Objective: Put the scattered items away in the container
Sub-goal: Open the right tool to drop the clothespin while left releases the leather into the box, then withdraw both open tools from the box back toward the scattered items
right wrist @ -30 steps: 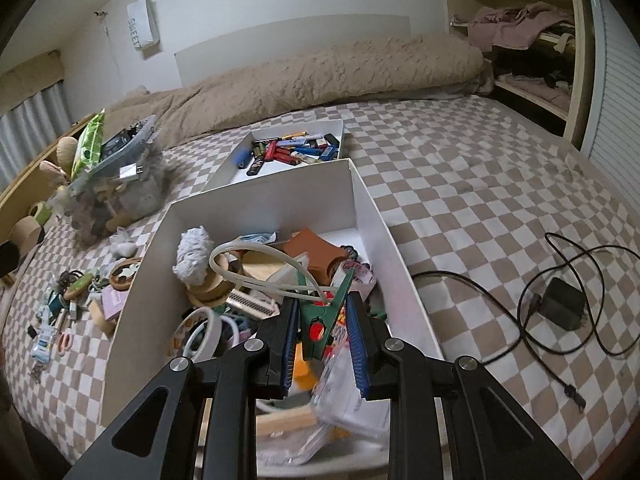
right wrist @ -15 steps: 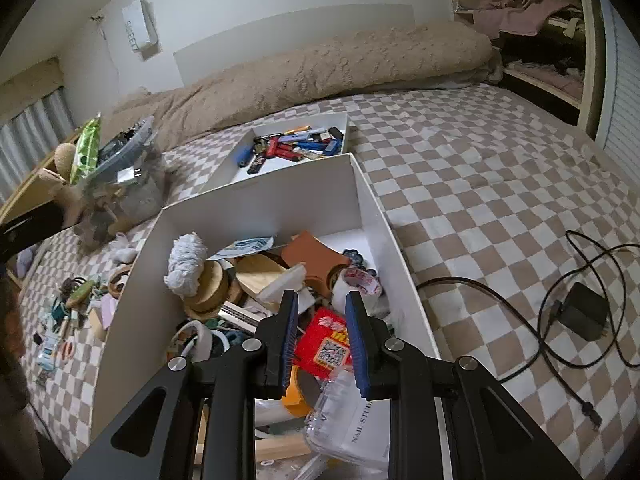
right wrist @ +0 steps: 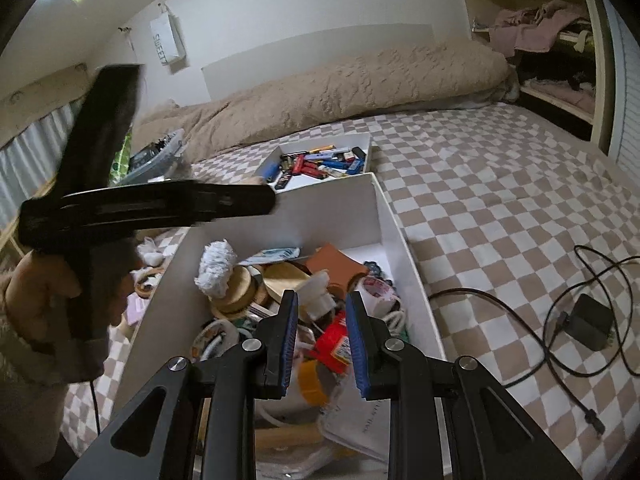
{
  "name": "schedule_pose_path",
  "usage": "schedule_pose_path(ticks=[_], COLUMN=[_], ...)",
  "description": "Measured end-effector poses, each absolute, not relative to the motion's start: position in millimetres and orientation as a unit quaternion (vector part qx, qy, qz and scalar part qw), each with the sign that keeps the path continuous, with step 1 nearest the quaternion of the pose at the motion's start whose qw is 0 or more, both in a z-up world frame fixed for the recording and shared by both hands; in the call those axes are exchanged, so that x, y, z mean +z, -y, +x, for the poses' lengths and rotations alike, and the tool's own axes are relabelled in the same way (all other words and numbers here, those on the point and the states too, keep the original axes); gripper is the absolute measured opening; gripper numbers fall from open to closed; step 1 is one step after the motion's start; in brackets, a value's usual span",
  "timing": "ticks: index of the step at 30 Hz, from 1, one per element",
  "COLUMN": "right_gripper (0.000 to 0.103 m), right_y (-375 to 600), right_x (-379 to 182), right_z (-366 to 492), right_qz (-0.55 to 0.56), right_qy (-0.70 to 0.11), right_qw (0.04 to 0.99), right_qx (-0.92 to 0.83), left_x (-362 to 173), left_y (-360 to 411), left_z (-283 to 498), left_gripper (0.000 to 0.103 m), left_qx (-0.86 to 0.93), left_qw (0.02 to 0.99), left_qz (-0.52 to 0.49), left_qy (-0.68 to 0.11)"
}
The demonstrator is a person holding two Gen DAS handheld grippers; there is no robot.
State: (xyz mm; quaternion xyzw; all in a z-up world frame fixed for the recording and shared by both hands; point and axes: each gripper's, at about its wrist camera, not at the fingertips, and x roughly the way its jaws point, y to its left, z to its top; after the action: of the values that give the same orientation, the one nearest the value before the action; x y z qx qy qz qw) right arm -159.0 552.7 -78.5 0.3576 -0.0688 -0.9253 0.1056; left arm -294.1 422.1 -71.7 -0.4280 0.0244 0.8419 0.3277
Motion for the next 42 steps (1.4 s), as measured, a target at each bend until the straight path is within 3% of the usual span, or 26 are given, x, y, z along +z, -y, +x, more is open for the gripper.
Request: schedule_pose_path(ticks=[12,14,20,42], right_gripper=[0.025,0.025,0.025,0.025], right_y=[-551,-551,-550,-537], right_x=[-95,-93,-92,-73], right_z=[-151,-150,-149,-131], right_qz=[0.365,0.361,0.357,0.356], right_qy=[0.051,0.052,0.054,0.059], right_qw=[0.125,0.127,0.135,0.12], right_qx=[-0.921,-0.922,-0.923,-0.925], left_x=[-107,-108,-112,-77], left_y=[-472,-471,-461,-425], left_z=[-333,-336,-340,-291], left_gripper=[0.094,0.103,0.103,0.103], left_qx=[0.826,0.831,0.834,0.849], left_qw=[0.319,0.313,0.298,0.299], left_qz=[-0.46,-0.456,-0.461,-0.431], left_qy=[-0.064,-0.063,-0.05,-0.066])
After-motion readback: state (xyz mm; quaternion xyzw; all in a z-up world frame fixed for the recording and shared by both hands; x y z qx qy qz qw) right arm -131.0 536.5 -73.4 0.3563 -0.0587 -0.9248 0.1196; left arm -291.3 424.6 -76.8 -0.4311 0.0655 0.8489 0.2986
